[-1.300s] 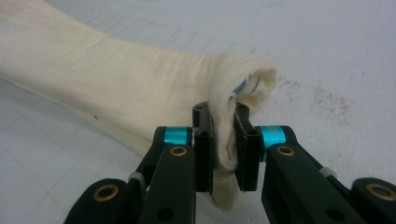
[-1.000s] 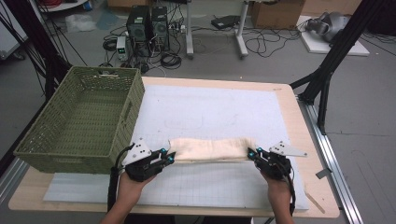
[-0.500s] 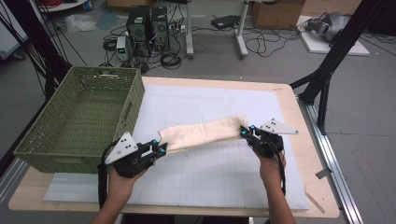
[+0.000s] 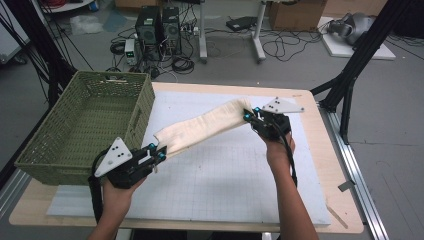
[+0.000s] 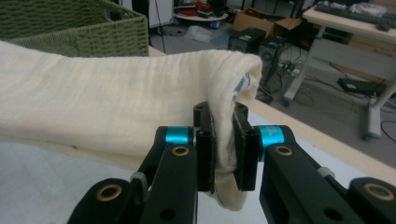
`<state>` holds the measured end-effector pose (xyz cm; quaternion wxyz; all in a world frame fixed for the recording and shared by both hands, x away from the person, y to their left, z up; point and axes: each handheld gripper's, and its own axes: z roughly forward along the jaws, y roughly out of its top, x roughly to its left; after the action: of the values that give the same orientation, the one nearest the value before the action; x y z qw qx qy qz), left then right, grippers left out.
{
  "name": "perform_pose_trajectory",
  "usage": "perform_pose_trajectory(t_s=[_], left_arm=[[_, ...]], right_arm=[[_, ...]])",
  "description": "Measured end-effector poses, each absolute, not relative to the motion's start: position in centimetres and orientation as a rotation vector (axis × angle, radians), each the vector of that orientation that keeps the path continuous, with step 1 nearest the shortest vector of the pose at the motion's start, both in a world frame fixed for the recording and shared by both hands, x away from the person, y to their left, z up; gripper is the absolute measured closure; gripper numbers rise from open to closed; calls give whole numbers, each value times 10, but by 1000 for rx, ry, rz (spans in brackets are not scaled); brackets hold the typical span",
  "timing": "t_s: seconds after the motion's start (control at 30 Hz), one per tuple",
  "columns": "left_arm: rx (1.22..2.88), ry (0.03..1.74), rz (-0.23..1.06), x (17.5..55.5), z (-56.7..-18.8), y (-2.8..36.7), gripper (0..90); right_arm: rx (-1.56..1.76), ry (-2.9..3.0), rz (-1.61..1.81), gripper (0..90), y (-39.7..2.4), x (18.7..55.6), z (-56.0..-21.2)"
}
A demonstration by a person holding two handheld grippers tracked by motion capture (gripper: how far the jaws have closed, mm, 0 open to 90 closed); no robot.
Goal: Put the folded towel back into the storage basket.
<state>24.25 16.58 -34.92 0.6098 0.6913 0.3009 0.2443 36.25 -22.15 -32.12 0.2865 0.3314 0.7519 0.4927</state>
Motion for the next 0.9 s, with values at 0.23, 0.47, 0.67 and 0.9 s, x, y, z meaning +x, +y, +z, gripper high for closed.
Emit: perform_pose_trajectory(t_s=[0.23, 0.47, 0.67, 0.9], left_arm=[[1549, 728, 598, 240, -340, 184, 813], [1499, 766, 623, 237, -334, 203, 815], [1483, 790, 651, 233, -332, 215, 819], [1462, 824, 689, 229, -331, 229, 818]], right_arm=[[826, 2021, 1329, 817, -192, 383, -300], [768, 2049, 1356, 818, -152, 410, -277], [714, 2059, 1352, 818, -120, 426, -264], [677, 2079, 1365, 818, -90, 440, -255]])
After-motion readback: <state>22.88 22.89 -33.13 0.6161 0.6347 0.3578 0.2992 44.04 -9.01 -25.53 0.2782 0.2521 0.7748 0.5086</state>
